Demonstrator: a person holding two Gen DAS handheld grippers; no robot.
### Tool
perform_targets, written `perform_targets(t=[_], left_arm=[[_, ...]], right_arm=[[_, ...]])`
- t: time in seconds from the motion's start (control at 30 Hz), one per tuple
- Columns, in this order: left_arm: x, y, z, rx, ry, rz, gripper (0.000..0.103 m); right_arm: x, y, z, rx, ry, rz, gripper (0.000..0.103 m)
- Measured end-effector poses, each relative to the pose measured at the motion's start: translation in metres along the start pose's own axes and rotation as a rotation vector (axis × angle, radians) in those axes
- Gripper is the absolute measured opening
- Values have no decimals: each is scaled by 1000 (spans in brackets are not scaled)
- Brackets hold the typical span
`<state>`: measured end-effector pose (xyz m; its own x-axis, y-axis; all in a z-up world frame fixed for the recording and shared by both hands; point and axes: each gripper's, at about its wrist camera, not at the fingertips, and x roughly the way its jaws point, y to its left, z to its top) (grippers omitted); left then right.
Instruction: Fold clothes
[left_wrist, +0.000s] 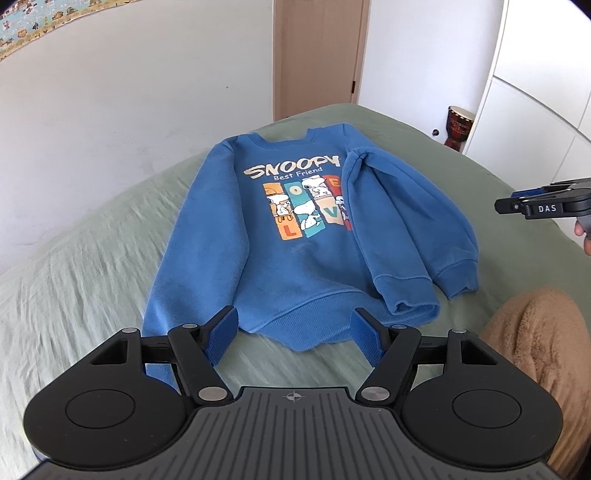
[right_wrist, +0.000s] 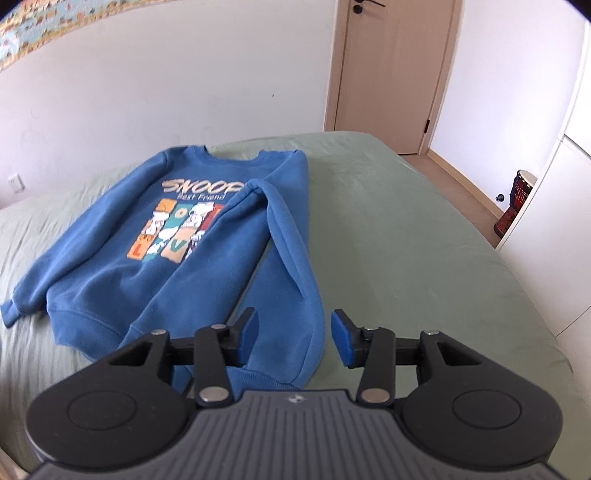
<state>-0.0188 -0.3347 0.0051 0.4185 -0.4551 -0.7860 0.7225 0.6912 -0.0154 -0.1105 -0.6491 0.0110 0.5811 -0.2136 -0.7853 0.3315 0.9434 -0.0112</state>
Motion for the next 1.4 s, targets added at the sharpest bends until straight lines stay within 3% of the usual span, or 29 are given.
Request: perform_targets(t=[0.07,0.3,0.37,0.63,0.77,0.87,0.93,1.03,1.13,1.2,1.23,1.3,1.4], left_arm=[[1,3,0,0,-1,-5,67],[-5,10,7,48,-12,-33,67],[-8,10,9,65,-12,-39,67],[-19,2,16,99,-2,-3,67],[-29,-8,13,95,-27,12,67],[-30,-14,14,80,-40,25,67],[-32,-23,16,59,-33,39,67],[-38,-33,21,74,-41,49,67],[-43,-45,27,90,-62,67,67],[-42,-51,31,91,-63,74,67],[-37,-55,33,86,-55,78,67],[-29,-58,35,82,-40,78,67],[-16,-65,38,91,-15,64,67]], right_arm=[[6,-1,1,14,26,8,46],[40,-28,-18,91,106,4,64],[57,-41,-30,163,152,41,68],[106,-49,-56,321,218,146,71],[114,-53,-62,353,211,172,71],[116,-59,-69,381,185,221,57],[116,-62,-72,396,168,266,29],[110,-63,-69,385,141,290,20],[92,-58,-51,223,82,162,19],[79,-55,-34,18,42,-52,18],[74,-56,-23,-141,15,-227,18],[71,-70,-8,-268,-14,-406,18],[70,-102,17,-315,-54,-577,18]])
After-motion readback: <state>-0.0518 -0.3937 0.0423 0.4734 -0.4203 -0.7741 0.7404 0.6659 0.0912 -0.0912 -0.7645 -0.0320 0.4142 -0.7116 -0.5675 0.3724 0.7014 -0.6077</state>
